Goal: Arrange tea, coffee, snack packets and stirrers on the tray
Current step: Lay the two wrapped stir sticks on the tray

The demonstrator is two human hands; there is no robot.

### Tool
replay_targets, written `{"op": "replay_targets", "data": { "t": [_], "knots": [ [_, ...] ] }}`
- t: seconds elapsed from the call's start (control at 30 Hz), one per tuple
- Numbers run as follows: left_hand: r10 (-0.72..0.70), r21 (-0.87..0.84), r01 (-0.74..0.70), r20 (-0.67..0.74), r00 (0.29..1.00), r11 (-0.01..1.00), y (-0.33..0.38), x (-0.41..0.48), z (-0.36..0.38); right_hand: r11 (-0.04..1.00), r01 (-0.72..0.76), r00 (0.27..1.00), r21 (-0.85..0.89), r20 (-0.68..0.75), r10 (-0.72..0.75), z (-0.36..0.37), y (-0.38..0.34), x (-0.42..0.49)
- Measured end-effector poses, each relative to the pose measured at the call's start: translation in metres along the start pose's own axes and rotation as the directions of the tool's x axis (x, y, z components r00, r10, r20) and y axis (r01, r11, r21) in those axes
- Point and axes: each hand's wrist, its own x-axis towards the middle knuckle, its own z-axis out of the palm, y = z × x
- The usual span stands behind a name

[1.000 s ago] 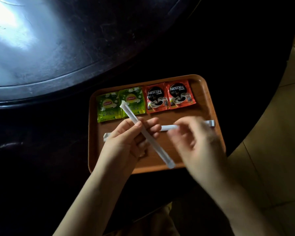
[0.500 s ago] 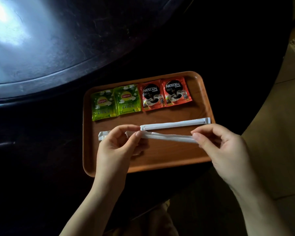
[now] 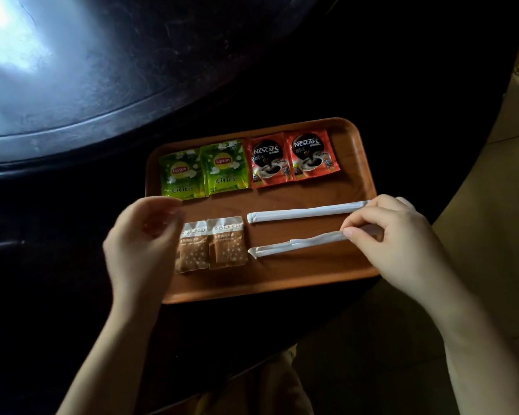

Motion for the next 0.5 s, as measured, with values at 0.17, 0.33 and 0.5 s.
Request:
{"op": "replay_targets", "data": {
  "t": [0.17, 0.33, 0.5],
  "knots": [
    [0.012, 0.236, 0.002, -0.058, 0.998, 0.972, -0.019, 0.008, -0.015, 0.995, 0.005, 1.0, -0.104, 0.013, -0.003, 0.003, 0.002, 0.002],
    [-0.029, 0.257, 0.031, -0.013, 1.0, 0.966, -0.03, 0.009, -0.016, 0.989, -0.003, 0.999, -0.151, 0.033, 0.008, 0.002, -0.002, 0.003],
    [-0.064, 0.2, 0.067, -0.018, 0.998, 0.978, -0.032, 0.009, -0.014, 0.986, -0.017, 1.0, -0.166, 0.008, 0.019, 0.005, -0.002, 0.001]
  ]
}}
